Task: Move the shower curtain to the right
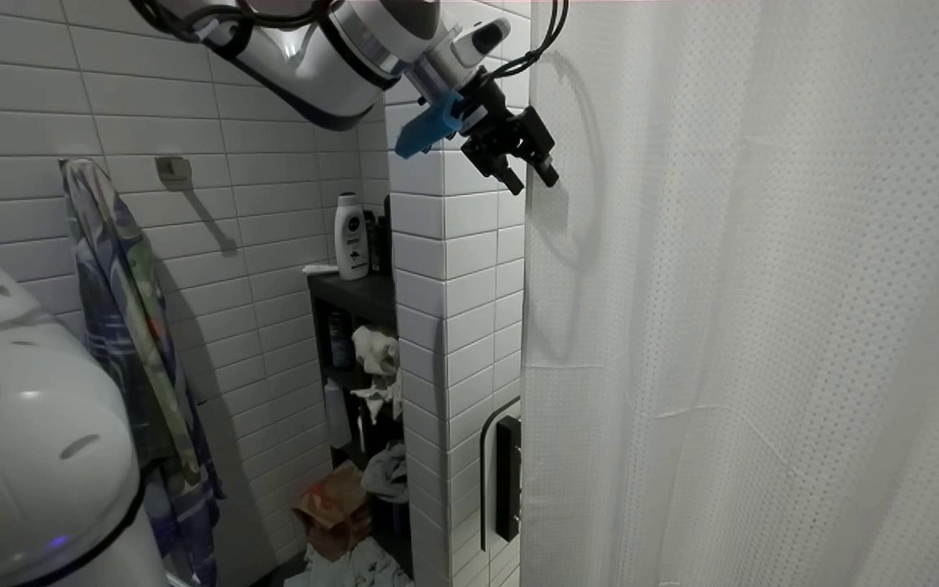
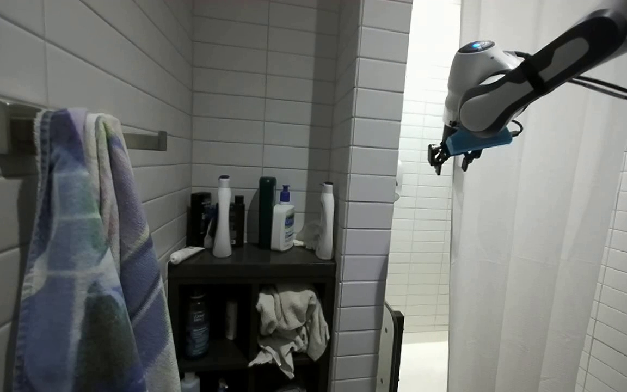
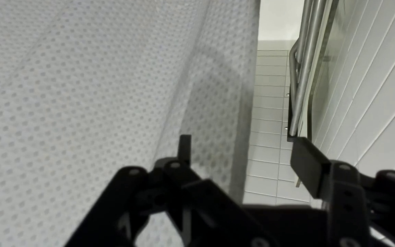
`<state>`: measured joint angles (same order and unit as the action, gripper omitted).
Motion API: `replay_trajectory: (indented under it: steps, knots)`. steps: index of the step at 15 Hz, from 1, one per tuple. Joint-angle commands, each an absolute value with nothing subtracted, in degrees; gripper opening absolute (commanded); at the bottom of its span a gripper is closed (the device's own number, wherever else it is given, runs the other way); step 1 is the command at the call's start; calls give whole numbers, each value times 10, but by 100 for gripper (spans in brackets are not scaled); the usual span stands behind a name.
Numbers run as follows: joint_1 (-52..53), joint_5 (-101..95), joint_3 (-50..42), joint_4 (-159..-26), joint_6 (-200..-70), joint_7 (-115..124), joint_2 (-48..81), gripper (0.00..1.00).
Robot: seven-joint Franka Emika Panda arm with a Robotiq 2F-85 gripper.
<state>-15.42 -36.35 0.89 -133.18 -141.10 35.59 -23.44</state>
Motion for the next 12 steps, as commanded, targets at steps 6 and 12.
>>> replay_trajectory:
  steps: [6, 12]
  knots:
    - [-155, -355, 5, -1320, -1417, 342, -228, 7]
    - [-161, -357, -5, -1321, -1418, 335, -234, 0]
